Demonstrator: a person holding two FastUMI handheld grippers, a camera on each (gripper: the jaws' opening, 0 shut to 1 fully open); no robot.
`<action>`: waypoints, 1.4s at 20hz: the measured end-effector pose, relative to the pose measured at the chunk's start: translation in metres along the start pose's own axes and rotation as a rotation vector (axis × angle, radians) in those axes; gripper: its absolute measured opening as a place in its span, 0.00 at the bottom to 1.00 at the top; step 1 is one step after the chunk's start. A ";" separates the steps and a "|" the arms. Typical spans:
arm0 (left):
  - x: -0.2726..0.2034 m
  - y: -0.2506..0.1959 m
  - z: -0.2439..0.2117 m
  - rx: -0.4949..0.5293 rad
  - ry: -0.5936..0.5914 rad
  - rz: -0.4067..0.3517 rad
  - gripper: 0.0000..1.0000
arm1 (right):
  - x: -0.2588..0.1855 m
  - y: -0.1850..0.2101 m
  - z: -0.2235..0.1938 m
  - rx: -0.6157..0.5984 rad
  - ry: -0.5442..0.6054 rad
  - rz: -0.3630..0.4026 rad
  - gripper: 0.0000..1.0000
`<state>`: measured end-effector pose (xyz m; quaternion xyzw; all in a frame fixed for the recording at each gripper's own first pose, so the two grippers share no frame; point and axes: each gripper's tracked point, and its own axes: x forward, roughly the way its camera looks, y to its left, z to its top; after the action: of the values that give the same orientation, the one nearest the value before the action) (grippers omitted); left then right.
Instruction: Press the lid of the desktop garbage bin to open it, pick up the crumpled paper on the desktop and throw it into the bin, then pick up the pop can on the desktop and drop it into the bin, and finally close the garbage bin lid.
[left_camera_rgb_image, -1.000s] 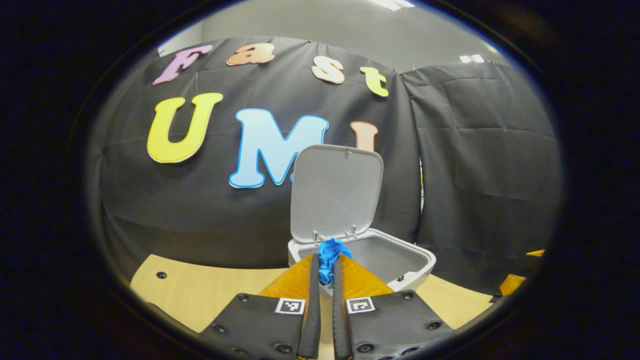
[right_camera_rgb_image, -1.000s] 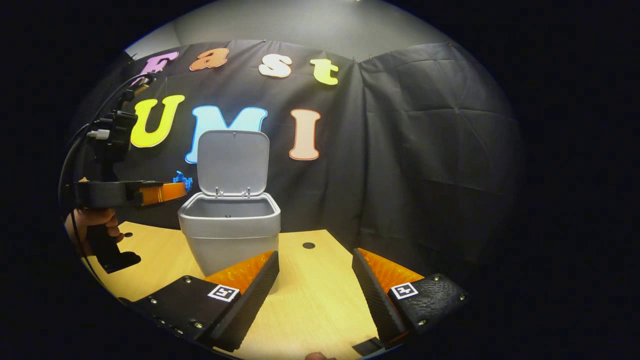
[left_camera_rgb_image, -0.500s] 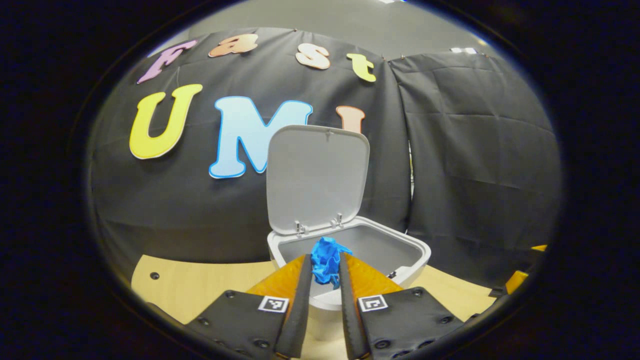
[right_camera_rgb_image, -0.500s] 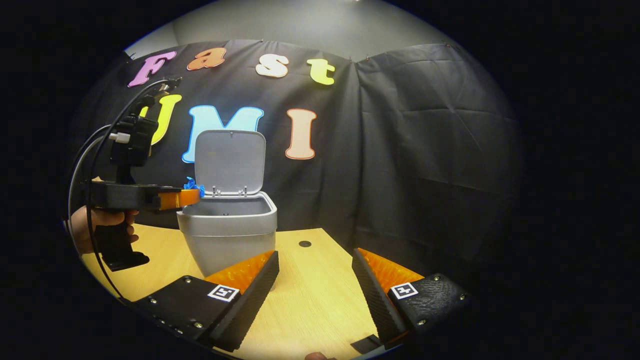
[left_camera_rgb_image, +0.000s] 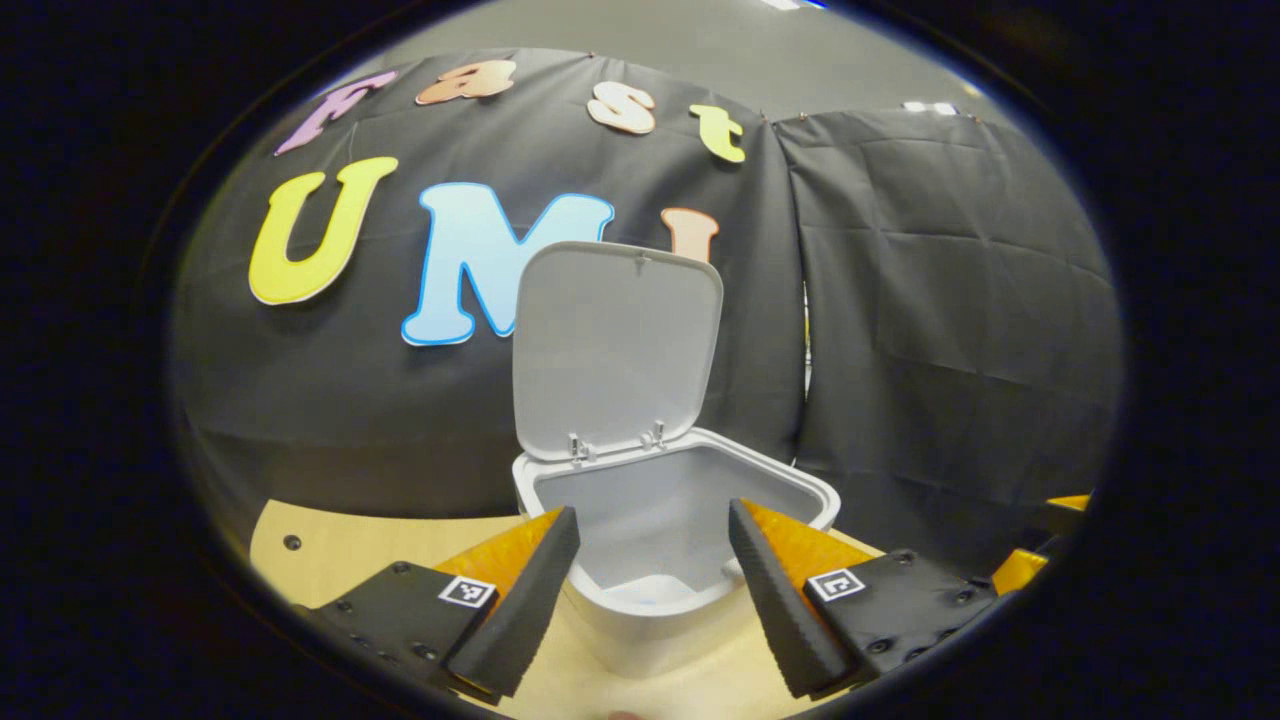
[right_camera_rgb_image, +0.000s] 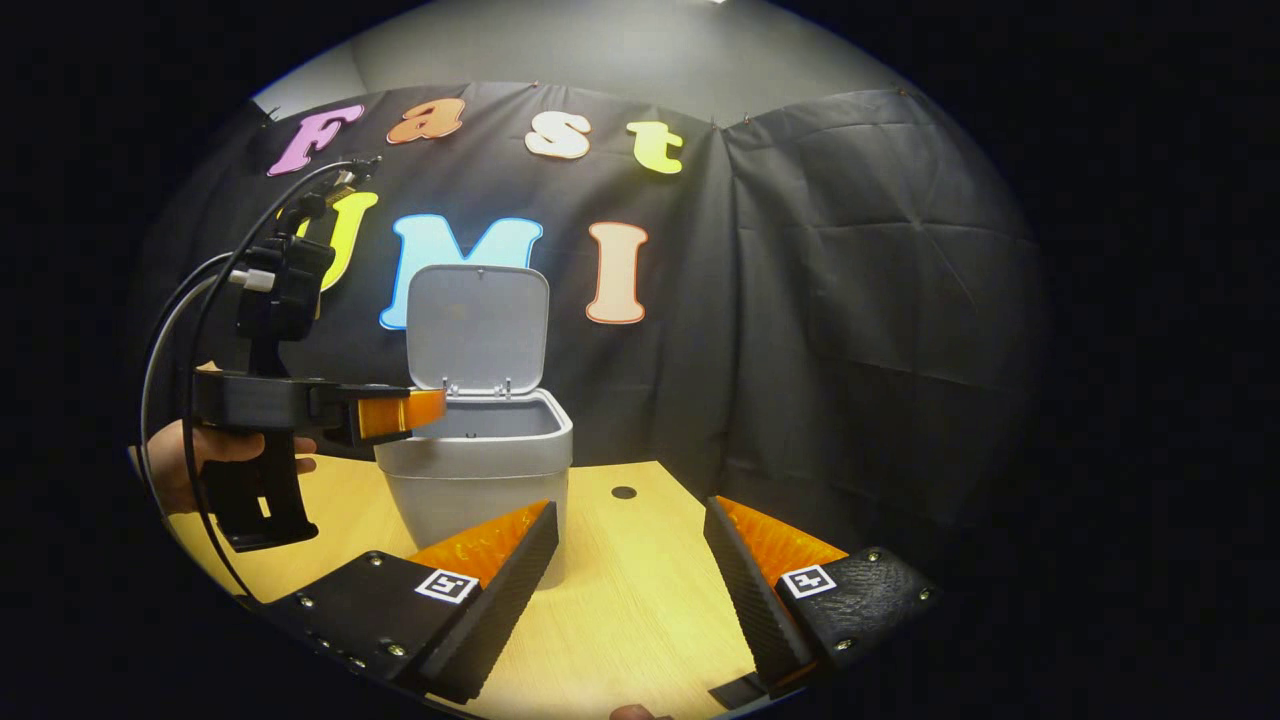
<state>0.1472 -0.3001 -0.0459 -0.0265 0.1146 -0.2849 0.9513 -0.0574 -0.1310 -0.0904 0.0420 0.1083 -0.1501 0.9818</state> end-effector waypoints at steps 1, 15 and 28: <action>-0.003 0.001 0.001 -0.001 -0.003 0.004 1.00 | 0.001 0.003 0.001 -0.001 -0.001 0.009 0.95; -0.097 0.055 0.010 0.005 -0.111 0.148 1.00 | 0.009 0.092 0.000 -0.033 -0.011 0.285 0.95; -0.205 0.129 -0.009 -0.001 -0.135 0.423 1.00 | -0.017 0.196 -0.027 -0.070 0.045 0.615 0.95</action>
<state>0.0484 -0.0795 -0.0276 -0.0213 0.0538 -0.0764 0.9954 -0.0187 0.0633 -0.1029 0.0422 0.1171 0.1589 0.9794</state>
